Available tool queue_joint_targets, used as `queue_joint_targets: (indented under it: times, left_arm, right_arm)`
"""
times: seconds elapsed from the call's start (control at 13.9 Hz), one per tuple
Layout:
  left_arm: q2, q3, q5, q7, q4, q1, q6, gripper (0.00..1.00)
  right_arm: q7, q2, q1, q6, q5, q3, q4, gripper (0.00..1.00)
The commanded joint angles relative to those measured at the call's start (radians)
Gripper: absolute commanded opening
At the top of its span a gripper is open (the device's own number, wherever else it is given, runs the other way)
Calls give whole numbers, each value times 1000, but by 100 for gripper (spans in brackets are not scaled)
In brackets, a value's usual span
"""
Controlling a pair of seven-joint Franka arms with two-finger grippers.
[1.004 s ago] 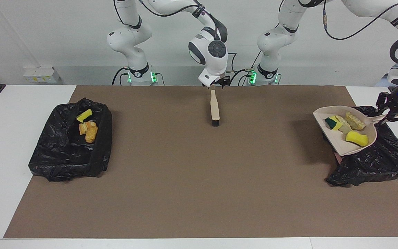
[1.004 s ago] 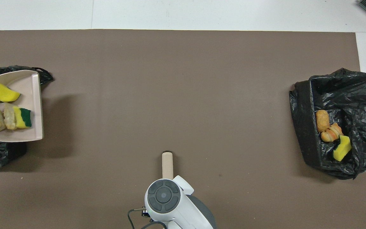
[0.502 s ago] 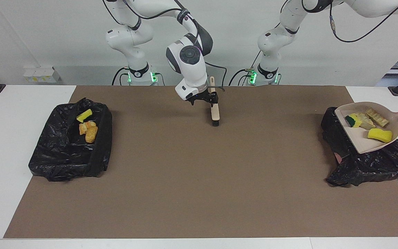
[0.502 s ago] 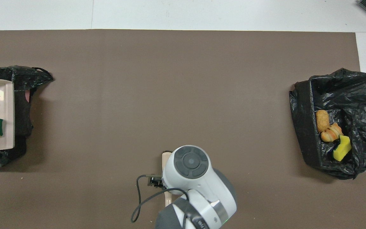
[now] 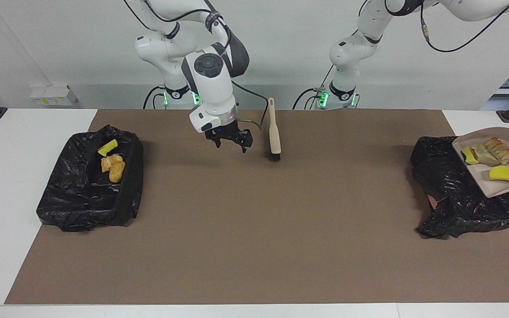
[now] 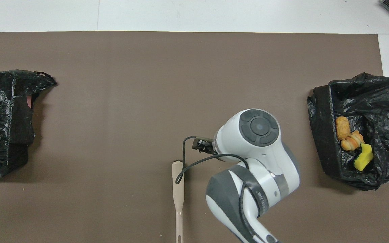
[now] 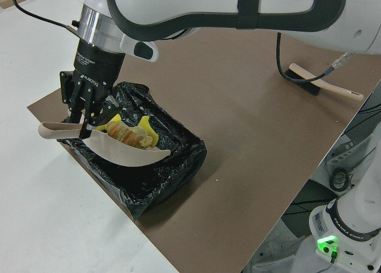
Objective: Sweep and dump trash in bin
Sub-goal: 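Tip the dustpan into the bag while the right gripper lowers the brush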
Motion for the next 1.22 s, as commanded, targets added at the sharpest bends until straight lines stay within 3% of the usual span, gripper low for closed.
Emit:
queue_joint_targets:
  times: [0.0,0.29,0.57,0.86,1.15]
  left_arm:
    - [-52,8,138,-133,-69,-47,19,0]
    - [-114,8,284,-261,-167,-81,18,0]
    - [-150,6,342,-257,-169,-85,-2,0]
    - [-178,-4,310,-255,-158,-93,-14,0]
    - [-181,-4,90,-272,-159,-110,-39,0]
  right_arm:
    - [-47,-39,-85,-75,-57,14,54,100]
    - [-184,-82,-129,-299,-60,-59,215,100]
    - [-324,-94,-173,-512,-70,-124,387,100]
    - [-358,-71,-248,-582,-76,-112,471,100]
    - [-467,-62,-301,-596,-132,-66,489,100]
